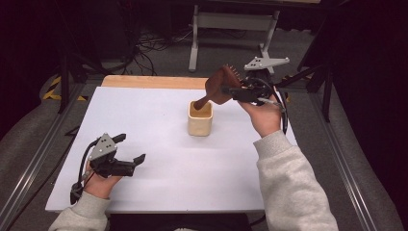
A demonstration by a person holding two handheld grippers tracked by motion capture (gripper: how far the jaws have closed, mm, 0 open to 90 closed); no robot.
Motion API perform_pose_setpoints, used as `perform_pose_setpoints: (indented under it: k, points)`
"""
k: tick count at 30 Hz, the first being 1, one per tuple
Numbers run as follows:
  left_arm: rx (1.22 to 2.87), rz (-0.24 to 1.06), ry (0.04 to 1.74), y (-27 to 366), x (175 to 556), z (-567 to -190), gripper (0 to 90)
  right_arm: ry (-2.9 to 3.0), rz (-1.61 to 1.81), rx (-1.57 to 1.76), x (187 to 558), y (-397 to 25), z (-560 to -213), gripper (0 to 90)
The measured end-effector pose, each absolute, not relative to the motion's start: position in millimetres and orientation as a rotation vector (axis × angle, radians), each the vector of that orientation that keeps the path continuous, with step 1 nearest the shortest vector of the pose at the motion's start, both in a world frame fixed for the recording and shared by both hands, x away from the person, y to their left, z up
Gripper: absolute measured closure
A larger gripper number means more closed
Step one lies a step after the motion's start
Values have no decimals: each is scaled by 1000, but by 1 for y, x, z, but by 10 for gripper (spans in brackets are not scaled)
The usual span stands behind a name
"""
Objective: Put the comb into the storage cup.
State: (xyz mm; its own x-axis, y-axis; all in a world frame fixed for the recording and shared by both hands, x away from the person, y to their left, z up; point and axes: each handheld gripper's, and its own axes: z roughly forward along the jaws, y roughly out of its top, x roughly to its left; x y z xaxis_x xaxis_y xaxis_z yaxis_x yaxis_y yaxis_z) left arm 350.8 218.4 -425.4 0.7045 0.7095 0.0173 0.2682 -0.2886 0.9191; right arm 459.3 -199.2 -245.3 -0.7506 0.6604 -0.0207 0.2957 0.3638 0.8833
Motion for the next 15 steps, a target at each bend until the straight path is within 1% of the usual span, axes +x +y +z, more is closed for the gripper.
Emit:
perform_pose_setpoints:
  k: [15]
  points:
    - [1868,524,763,218,351,-426,21,2324,1322,882,474,-194,-265,590]
